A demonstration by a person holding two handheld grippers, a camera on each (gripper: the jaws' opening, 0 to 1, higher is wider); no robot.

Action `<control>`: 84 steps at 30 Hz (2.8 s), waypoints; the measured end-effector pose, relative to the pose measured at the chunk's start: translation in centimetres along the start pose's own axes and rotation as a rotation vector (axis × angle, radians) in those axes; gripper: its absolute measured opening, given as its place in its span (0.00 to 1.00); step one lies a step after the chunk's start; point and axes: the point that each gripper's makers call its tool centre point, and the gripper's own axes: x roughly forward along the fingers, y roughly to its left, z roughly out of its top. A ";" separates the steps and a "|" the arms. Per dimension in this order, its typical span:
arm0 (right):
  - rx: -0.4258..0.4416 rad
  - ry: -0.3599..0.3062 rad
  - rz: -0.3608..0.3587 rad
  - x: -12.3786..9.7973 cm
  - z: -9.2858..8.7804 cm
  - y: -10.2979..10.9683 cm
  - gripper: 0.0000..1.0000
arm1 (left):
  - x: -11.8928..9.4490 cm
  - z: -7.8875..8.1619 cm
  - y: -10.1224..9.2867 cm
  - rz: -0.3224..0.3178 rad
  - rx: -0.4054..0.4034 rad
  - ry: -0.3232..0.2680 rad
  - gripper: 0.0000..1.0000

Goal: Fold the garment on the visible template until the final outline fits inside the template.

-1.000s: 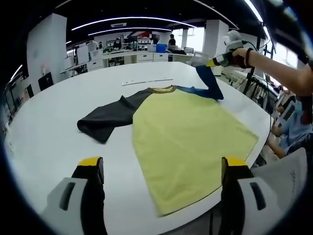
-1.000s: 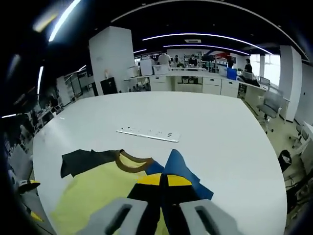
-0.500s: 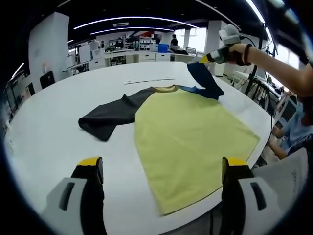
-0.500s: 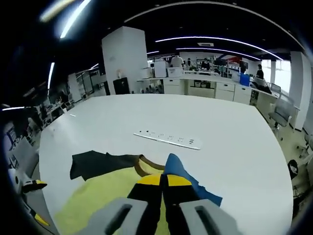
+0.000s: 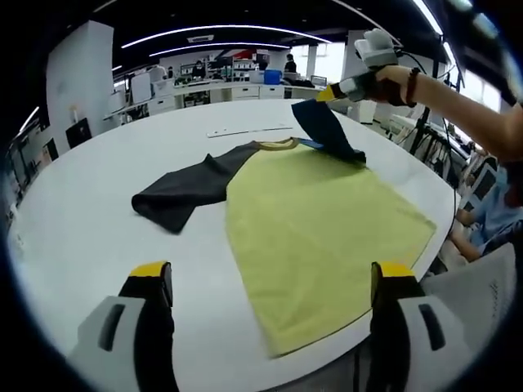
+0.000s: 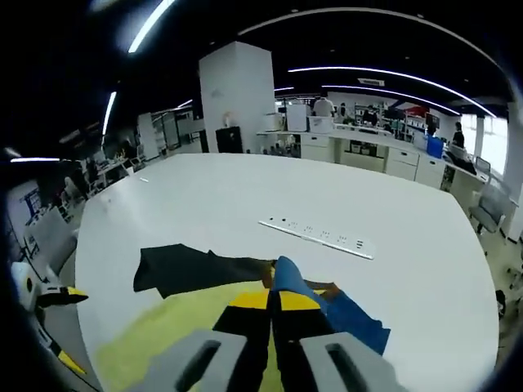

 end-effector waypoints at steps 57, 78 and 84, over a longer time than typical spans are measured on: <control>-0.059 0.131 0.217 2.1 -12.0 6.5 0.18 | -0.4 -1.2 0.7 0.036 -0.034 0.016 0.96; -0.165 0.041 0.346 4.4 -10.0 7.2 0.19 | -0.7 -1.3 1.4 0.049 -0.037 0.013 0.95; -0.183 0.002 0.467 3.8 -8.2 11.5 0.18 | -0.6 -1.3 1.2 0.050 -0.040 0.014 0.94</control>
